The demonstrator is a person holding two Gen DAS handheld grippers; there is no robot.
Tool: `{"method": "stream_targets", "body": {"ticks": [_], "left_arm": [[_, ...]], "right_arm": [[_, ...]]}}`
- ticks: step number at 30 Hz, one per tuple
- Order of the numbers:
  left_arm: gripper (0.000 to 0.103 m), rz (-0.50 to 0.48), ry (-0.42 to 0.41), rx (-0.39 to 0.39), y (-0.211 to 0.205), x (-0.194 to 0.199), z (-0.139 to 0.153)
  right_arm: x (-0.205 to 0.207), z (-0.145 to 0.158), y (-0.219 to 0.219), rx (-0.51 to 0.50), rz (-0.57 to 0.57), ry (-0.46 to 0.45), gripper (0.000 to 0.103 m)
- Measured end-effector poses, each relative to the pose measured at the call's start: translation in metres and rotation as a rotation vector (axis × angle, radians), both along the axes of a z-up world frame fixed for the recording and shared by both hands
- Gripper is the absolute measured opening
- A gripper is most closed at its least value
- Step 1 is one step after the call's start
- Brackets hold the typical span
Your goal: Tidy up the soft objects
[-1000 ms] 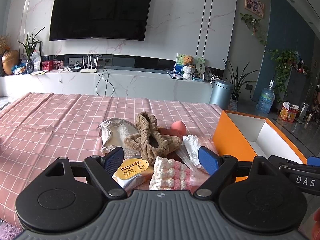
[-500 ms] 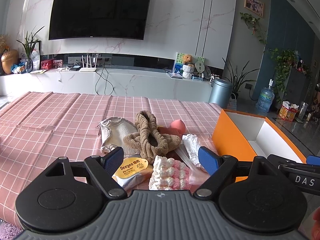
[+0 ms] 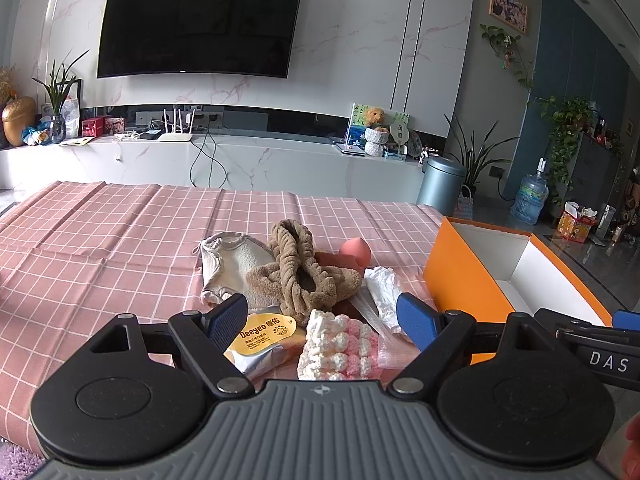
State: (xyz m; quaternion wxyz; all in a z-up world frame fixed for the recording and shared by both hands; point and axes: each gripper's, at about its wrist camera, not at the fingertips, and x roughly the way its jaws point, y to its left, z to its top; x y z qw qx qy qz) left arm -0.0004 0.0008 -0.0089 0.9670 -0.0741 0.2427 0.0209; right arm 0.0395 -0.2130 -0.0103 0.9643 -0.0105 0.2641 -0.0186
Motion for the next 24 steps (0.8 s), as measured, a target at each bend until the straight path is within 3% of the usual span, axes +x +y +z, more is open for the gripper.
{"method": "stream_targets", "body": {"ticks": [24], "left_arm": [[0.099,0.001,0.016,-0.006,0.0006,-0.0009,-0.0028]], "right_arm": [[0.0023,-0.0029,0.0019,0.000,0.000,0.012,0.101]]}}
